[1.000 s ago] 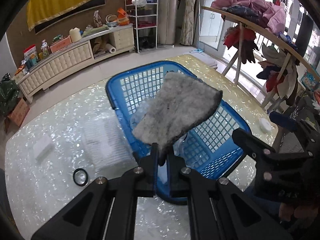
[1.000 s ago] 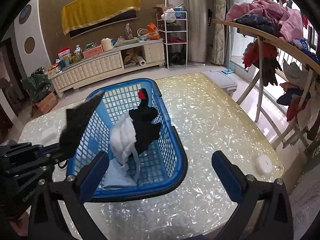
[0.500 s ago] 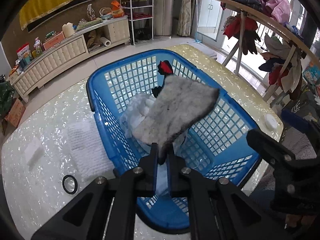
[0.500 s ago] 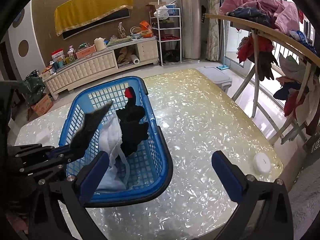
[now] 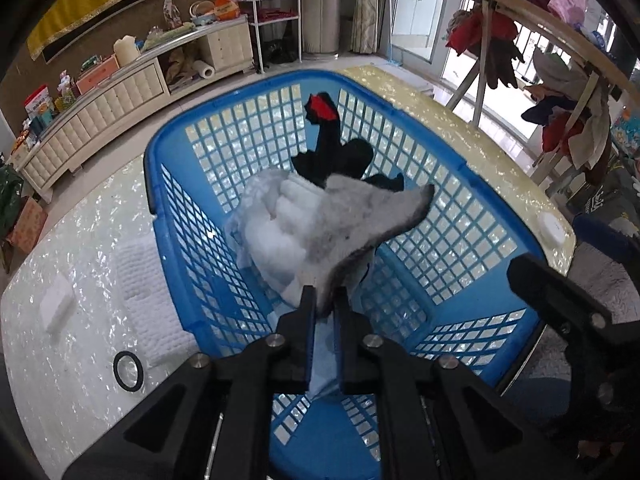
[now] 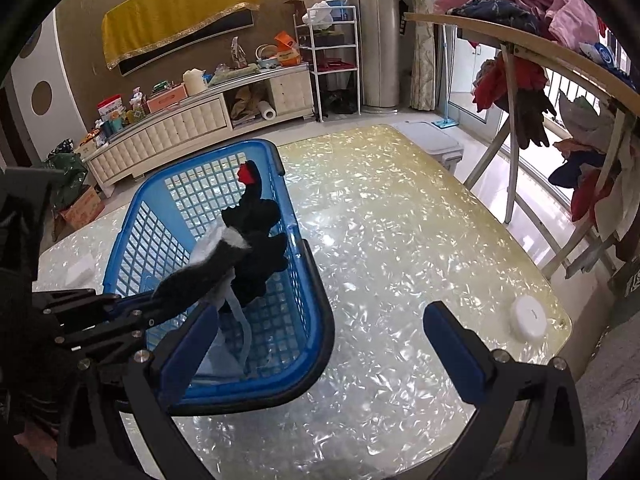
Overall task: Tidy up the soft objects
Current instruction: 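Carry the grey felt pad over the basket and open the left gripper, then move both tools back to the table and grasp the white quilted towel with the right gripper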
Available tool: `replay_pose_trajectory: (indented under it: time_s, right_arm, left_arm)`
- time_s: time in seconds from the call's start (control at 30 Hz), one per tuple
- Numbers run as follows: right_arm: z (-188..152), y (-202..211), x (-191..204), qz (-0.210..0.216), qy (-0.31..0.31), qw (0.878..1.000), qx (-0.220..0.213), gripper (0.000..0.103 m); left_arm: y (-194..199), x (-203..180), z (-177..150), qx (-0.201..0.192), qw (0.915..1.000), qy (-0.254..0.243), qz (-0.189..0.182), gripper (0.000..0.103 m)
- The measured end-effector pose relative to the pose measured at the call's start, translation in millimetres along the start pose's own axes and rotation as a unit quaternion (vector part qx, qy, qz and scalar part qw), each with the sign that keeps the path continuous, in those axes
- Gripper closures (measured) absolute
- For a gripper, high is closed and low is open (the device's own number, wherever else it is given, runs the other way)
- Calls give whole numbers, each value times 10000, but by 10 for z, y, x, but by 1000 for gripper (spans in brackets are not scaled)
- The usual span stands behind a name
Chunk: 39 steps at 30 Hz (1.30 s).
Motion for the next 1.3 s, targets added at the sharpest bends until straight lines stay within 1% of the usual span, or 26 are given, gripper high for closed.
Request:
replay_pose_trajectory:
  time_s: [0.1,0.13,0.17,0.2,0.27,0.37,0.47,0.53,0.67,0.73,0.77,0.83,1.1,1.13,1.3]
  right_arm:
    - [-12,1,12,10,-24,10000,25,1]
    - [-7,3,-10,-8,-53,10000,27,1]
    - [0,2,-22,9,-82,10000,33,1]
    - [4,8,-33,8,-106,9999,45,1]
    - [11,21,-26,11,-105,9999,33,1]
    - [16,60,-3,27,-83,10000,-5,1]
    - [39,97,-2,31,-82,9999,-49,1]
    - [50,114,1,38,-105,9999,-74,1]
    - [89,167,43,53,-78,9999,-110,1]
    - [112,220,82,7,1,9998,-180,1]
    - [117,247,99,13,20,9998,-206,1]
    - [123,314,149,43,56,9996,-255,1]
    - [116,509,478,173,398,9983,-399,1]
    - [120,537,534,199,447,9979,-415,1]
    - [112,650,855,356,678,9959,-488,1]
  left_arm:
    - [2,-41,-3,-16,9999,-126,46,50]
    - [8,-62,-2,-14,9998,-180,85,44]
    - [4,-65,5,-3,9998,-199,99,35]
    - [8,-75,5,-15,9997,-214,79,30]
    - [33,-101,5,-49,9998,-196,9,27]
    - [58,-90,-4,-24,9998,-165,99,27]
    - [117,-72,10,-85,9997,-175,131,27]
    - [160,-34,19,-137,9997,-96,166,27]
    - [271,32,7,-272,9996,89,25,27]
    - [365,40,-15,-383,9992,114,15,24]
    - [413,61,-26,-412,9990,130,115,20]
    - [505,123,-40,-473,9983,189,266,20]
    - [882,367,-207,-772,9950,587,238,19]
    - [940,410,-246,-818,9943,617,299,19]
    - [1152,655,-428,-928,9919,788,374,17]
Point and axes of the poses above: each gripper's, at about its wrist camera, not at the fingertips, and y roughly against the way its jaws point, x to its left, z to its top, the point moved 6 cm from there along -y, roughly the way its jaws point, and after that the axes turned 7 degrees about -z, right-handed, at the moved point
